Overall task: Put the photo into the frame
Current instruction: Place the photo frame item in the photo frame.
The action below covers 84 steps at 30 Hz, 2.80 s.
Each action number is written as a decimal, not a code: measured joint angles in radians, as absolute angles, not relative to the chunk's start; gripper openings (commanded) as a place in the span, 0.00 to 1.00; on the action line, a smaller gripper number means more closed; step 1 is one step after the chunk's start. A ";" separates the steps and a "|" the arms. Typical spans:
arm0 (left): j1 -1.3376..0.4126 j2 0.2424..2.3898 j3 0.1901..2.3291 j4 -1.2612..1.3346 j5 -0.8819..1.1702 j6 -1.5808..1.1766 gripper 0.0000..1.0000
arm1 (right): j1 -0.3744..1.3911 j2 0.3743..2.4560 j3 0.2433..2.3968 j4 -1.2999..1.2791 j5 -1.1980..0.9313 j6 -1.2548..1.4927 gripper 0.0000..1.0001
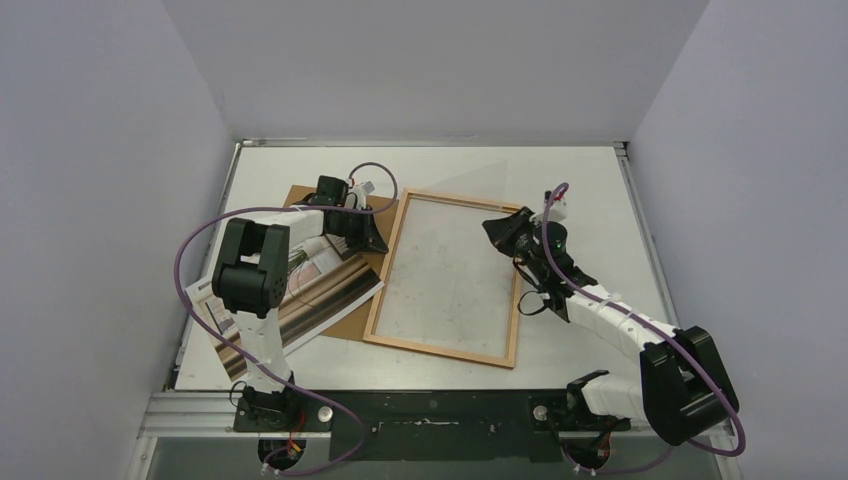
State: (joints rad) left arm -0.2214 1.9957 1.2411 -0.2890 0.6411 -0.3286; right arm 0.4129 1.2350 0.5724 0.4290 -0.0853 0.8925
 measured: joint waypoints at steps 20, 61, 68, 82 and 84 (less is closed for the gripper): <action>-0.221 1.996 1.248 -0.297 0.638 -0.310 0.00 | 0.415 1.291 0.572 0.398 -0.024 0.842 0.20; -0.221 1.998 1.248 -0.315 0.653 -0.310 0.00 | 0.506 1.517 0.839 -0.119 0.214 0.658 0.90; -0.220 1.998 1.248 -0.317 0.656 -0.310 0.00 | 0.505 1.519 0.847 -0.129 0.204 0.620 0.90; -0.219 1.998 1.248 -0.319 0.656 -0.310 0.00 | 0.505 1.519 0.855 -0.191 0.222 0.586 0.90; -0.218 1.998 1.248 -0.319 0.656 -0.310 0.00 | 0.505 1.519 0.855 -0.196 0.225 0.587 0.90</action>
State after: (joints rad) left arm -0.2180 1.9980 1.2480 -0.3187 0.6563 -0.3096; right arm 0.5049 1.5188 0.8551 -0.1963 0.2249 0.5865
